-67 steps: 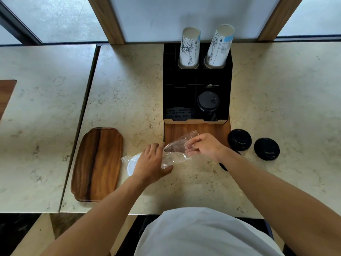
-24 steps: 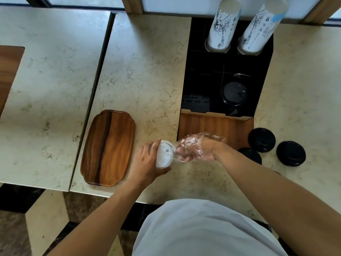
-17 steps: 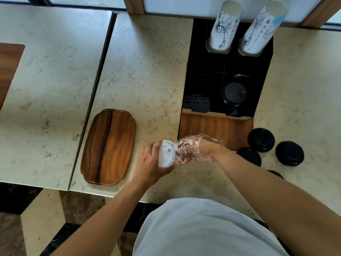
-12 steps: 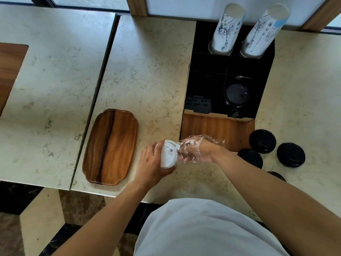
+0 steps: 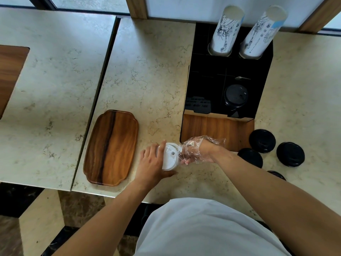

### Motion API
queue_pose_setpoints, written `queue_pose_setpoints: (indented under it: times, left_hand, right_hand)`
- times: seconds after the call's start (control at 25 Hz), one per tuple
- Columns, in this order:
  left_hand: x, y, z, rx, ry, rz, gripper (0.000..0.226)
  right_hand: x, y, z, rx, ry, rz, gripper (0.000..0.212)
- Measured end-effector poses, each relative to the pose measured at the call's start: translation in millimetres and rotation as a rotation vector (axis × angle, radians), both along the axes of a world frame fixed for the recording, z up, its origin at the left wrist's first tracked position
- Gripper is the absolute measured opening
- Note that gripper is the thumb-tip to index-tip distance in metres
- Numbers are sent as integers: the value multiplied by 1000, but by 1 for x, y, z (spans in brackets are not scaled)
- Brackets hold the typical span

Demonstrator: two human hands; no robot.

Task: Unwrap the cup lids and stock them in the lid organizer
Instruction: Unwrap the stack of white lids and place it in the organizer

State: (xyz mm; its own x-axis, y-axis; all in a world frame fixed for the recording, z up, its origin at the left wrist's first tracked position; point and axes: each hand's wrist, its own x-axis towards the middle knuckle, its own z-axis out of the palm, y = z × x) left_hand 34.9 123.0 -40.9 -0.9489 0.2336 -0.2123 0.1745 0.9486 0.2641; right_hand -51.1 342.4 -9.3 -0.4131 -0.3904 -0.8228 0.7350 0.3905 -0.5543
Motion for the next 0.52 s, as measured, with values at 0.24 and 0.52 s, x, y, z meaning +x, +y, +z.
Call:
queue_pose_setpoints:
  times: [0.24,0.52]
  left_hand:
    - [1,-2,0,-17,-5,-11,122]
    - [0,-4,-2,-24,9,-34,120]
  right_hand:
    - [2,2,-3,-30,7,-40,13]
    - [0,8,-5,-43,20,-35,17]
